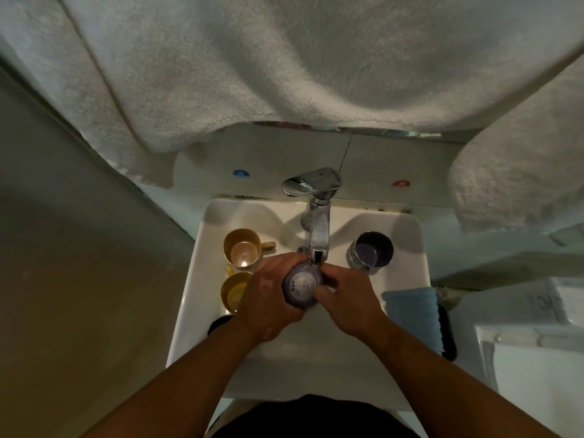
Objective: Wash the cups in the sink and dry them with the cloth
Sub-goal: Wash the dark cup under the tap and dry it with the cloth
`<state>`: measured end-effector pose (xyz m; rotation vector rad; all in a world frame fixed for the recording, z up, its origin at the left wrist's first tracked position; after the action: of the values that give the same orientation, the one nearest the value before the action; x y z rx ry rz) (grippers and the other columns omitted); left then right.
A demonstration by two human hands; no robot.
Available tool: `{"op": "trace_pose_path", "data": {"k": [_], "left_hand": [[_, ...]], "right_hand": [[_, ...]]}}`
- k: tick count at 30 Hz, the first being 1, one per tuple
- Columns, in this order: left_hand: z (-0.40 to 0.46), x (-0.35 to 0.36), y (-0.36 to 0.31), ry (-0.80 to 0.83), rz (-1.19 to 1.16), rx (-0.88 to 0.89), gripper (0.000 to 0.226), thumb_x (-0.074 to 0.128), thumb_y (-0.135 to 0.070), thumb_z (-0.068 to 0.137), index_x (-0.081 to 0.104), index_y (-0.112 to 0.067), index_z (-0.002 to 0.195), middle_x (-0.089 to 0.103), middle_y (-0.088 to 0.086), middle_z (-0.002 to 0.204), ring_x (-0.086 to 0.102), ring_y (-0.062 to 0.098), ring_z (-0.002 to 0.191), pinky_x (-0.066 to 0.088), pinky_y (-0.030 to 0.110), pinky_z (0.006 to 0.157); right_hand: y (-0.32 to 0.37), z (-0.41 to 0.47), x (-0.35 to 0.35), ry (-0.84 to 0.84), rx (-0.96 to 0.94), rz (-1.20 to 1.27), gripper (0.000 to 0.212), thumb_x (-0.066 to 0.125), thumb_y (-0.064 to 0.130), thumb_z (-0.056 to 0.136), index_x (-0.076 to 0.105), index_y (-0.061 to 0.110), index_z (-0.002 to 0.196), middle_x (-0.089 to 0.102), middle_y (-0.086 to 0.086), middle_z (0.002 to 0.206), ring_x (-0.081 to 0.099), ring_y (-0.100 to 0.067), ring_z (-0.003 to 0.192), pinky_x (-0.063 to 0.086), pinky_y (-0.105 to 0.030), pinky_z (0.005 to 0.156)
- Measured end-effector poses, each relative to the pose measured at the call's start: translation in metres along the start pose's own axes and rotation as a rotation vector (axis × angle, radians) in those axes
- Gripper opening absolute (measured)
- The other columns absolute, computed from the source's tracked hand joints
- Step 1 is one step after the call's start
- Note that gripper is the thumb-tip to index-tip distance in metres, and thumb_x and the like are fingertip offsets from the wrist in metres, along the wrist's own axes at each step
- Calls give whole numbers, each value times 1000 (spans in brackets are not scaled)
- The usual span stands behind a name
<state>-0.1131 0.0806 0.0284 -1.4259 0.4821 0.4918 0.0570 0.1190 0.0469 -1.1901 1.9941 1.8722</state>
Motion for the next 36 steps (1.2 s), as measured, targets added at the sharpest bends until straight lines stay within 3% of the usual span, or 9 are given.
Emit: {"op": "trace_pose_path", "data": {"k": [3, 6, 11, 15, 18, 22, 28, 33, 36], "left_hand": [[2, -1, 0, 13, 25, 24, 69, 91, -33, 61, 64, -23, 123, 68, -8, 114, 63, 9, 106, 54, 37, 93], [4, -2, -2, 29, 46, 44, 67, 90, -33, 64, 63, -23, 124, 67, -8, 115, 62, 11, 106, 53, 37, 94], [4, 0, 0, 10, 95, 42, 64, 85, -28, 61, 64, -24, 120, 67, -7, 112, 61, 13, 103, 52, 41, 93], [-1, 0, -2, 16, 89, 50, 66, 87, -35, 64, 63, -23, 124, 67, -8, 114, 61, 10, 105, 52, 38, 95], [-1, -3, -9, 5, 69, 43, 60, 82, -39, 65, 64, -25, 120, 66, -10, 110, 59, 8, 102, 51, 34, 94], [-2, -2, -13, 22, 62, 27, 58, 79, -39, 64, 64, -24, 118, 67, -8, 109, 59, 8, 101, 53, 32, 93], [-4, -1, -6, 67, 88, 23, 69, 86, -36, 64, 60, -26, 127, 64, -10, 118, 58, 10, 110, 52, 34, 96], [-5, -3, -9, 50, 79, 30, 69, 84, -31, 62, 62, -22, 126, 67, -5, 117, 56, 7, 108, 44, 21, 98], [-6, -1, -9, 67, 90, 26, 70, 83, -34, 63, 61, -22, 128, 66, -5, 118, 57, 7, 108, 46, 22, 98]], "right_hand": [[2, 2, 0, -49, 12, -68, 11, 66, 23, 86, 73, 19, 95, 68, 7, 79, 63, -4, 68, 56, -26, 67], [2, 5, 1, -95, 20, -121, 13, 65, 24, 91, 74, 17, 97, 64, 9, 77, 58, 0, 63, 48, -14, 62], [1, 0, 9, -70, 39, -76, 23, 70, 26, 86, 69, 18, 108, 73, 1, 96, 69, -10, 82, 60, -31, 76], [0, 1, -1, -111, 13, -101, 13, 68, 16, 87, 73, 19, 98, 66, 9, 80, 60, -2, 67, 53, -23, 70], [3, -1, -2, -90, 1, -46, 20, 71, 20, 85, 74, 18, 105, 71, 7, 91, 66, -3, 78, 56, -18, 75], [3, -3, 1, -119, 8, -75, 20, 71, 24, 85, 75, 18, 104, 76, 1, 92, 69, -7, 77, 60, -27, 74], [3, -1, -1, -125, -13, -166, 14, 66, 27, 90, 76, 20, 97, 73, 3, 83, 60, -4, 66, 52, -18, 68], [1, -1, 0, -121, -30, -145, 20, 72, 27, 83, 76, 22, 102, 76, 5, 90, 66, -4, 72, 57, -21, 71], [4, 1, 0, -207, -68, -194, 21, 60, 29, 88, 77, 17, 92, 74, 1, 80, 63, -8, 63, 57, -25, 65]]}}
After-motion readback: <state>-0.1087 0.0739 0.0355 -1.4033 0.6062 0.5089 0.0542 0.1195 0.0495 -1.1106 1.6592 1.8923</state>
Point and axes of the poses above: each hand's wrist, its own z-axis towards the middle knuckle, its own x-axis out of the palm, y = z × x, the point moved 2 cm from there along z, towards the middle knuckle
